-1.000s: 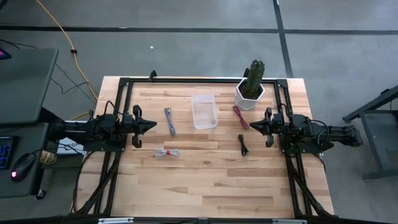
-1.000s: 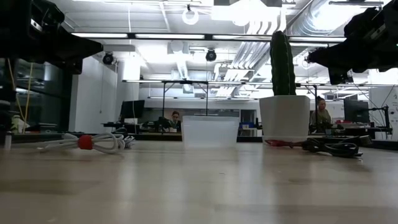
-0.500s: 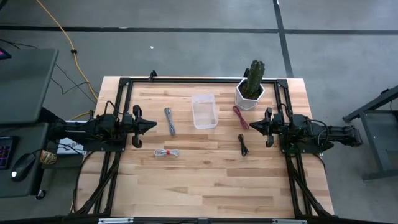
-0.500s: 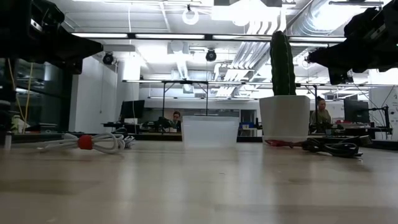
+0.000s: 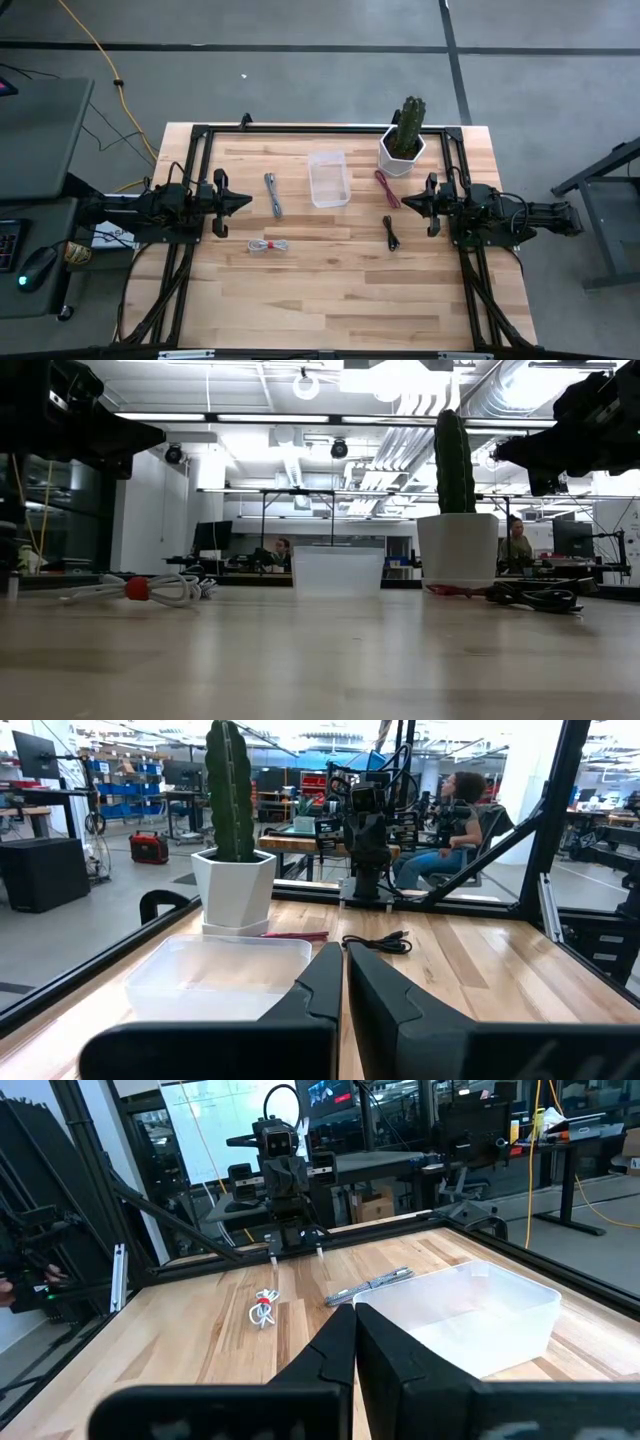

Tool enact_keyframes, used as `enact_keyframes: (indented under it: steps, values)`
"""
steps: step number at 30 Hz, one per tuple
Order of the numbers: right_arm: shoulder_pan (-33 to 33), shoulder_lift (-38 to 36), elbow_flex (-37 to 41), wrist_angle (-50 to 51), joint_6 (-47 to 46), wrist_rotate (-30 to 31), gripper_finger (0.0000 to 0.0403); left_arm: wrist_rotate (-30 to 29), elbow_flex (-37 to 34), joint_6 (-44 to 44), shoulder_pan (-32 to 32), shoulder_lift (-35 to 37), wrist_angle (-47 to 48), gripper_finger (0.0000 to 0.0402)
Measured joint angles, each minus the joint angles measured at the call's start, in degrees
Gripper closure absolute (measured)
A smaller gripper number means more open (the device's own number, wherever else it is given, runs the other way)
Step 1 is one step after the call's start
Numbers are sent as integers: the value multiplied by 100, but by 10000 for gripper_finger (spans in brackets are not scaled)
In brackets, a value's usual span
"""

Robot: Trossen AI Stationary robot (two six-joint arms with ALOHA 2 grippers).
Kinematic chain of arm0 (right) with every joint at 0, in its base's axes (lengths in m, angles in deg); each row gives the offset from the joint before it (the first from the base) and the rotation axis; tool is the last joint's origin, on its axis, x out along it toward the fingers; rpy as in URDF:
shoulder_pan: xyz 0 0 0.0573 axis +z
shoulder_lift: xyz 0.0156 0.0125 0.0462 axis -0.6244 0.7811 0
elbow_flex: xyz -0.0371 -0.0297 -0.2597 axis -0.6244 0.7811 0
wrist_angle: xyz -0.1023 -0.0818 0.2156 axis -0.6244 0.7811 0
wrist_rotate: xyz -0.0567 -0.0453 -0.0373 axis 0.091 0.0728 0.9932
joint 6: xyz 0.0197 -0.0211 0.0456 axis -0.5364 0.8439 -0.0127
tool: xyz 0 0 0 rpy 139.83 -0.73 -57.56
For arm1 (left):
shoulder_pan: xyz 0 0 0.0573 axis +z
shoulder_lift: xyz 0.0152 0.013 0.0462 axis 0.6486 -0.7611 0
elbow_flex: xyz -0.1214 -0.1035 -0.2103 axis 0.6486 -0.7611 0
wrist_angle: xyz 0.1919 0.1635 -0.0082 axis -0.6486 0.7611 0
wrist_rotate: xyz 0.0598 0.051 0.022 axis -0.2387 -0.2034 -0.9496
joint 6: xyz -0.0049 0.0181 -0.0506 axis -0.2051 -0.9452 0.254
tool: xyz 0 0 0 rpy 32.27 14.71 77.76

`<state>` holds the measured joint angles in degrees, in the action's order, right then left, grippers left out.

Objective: Pick and place USB-C Cables

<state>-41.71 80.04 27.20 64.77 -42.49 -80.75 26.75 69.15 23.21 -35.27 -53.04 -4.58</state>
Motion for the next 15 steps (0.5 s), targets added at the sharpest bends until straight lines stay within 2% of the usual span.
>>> enact_keyframes:
  steps: [15]
  values:
    - [0, 2, 2, -72, -7, 6, 403, 0, 1, 0, -1, 1, -1, 398]
